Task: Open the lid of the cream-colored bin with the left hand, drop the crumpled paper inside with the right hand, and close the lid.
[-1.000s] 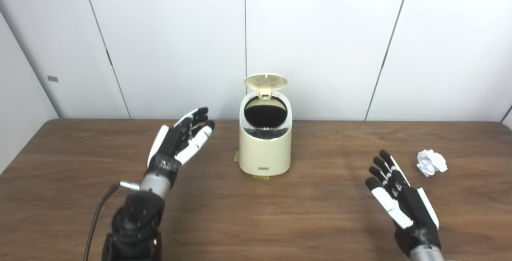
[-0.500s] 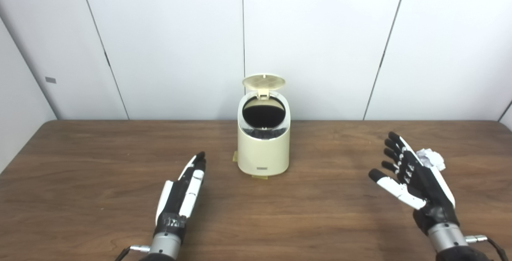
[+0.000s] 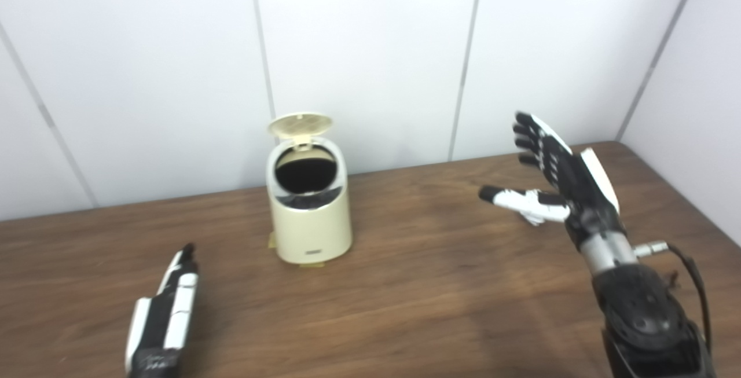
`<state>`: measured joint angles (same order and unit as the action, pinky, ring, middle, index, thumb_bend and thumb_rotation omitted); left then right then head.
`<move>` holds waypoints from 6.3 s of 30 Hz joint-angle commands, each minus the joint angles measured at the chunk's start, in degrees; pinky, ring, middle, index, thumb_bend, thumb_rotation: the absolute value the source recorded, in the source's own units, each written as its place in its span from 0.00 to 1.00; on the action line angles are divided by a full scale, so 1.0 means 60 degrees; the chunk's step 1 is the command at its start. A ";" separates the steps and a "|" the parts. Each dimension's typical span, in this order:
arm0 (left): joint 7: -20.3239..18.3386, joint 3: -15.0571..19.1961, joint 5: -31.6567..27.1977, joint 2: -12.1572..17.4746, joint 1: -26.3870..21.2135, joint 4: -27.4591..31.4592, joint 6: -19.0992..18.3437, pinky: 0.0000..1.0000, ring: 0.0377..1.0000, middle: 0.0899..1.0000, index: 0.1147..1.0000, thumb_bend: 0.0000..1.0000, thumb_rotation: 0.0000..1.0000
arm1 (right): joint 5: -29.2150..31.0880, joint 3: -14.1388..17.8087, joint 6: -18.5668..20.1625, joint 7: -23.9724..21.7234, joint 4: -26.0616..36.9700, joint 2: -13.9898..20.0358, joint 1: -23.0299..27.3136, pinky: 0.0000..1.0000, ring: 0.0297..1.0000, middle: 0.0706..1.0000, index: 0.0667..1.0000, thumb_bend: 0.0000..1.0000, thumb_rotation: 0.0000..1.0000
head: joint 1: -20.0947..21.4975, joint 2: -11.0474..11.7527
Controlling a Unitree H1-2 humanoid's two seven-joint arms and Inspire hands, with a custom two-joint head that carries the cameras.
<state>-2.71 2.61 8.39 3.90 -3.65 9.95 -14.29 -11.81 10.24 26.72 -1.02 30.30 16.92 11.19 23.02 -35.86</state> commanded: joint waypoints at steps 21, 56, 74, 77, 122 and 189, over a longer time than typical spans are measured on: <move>-0.0160 -0.0322 -0.0408 0.0474 -0.0586 0.0036 0.0007 0.98 1.00 1.00 1.00 0.54 0.85 | -0.3844 -0.1175 -0.0374 -0.1222 -0.3116 0.2891 0.0930 0.76 0.84 0.84 0.81 0.90 0.11 | 0.0248 -0.0357; -0.0253 -0.0380 -0.0320 0.0566 -0.0467 0.0593 -0.0622 0.99 0.99 0.97 1.00 0.55 0.78 | -0.4364 -0.2967 -0.1144 -0.0646 -0.7931 0.3452 0.3039 0.67 0.84 0.85 0.78 0.89 0.20 | -0.0192 -0.0834; -0.0160 -0.0234 -0.0366 0.0554 -0.0491 0.0775 -0.0566 0.93 0.97 0.97 0.98 0.56 0.74 | -0.4317 -0.3281 -0.1086 -0.1047 -0.8068 0.3415 0.3022 0.63 0.74 0.78 0.74 0.88 0.17 | -0.0424 -0.0959; -0.0181 -0.0220 -0.0403 0.0570 -0.0484 0.0791 -0.0552 0.96 0.98 0.97 0.99 0.55 0.73 | -0.4270 -0.3307 -0.1196 -0.0916 -0.8158 0.3272 0.3061 0.65 0.76 0.79 0.74 0.88 0.16 | -0.0438 -0.0969; -0.0070 -0.0167 -0.0159 0.0657 -0.0483 0.0645 -0.0307 0.97 0.96 0.95 0.98 0.60 0.76 | -0.3632 -0.3239 -0.1199 -0.1244 -0.8117 0.3210 0.3035 0.57 0.61 0.66 0.67 0.83 0.04 | -0.0656 -0.1025; 0.0070 -0.0129 -0.0299 0.0591 -0.0474 0.0602 0.0050 0.84 0.97 0.99 0.90 0.58 0.73 | -0.3149 -0.2853 -0.0952 -0.1244 -0.7559 0.3068 0.2664 0.32 0.39 0.47 0.50 0.50 0.00 | -0.1025 -0.0853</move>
<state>-2.78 2.00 6.75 7.54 -4.73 12.54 -16.21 -30.71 -7.69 22.30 -9.83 -17.45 34.66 25.75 16.88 -40.96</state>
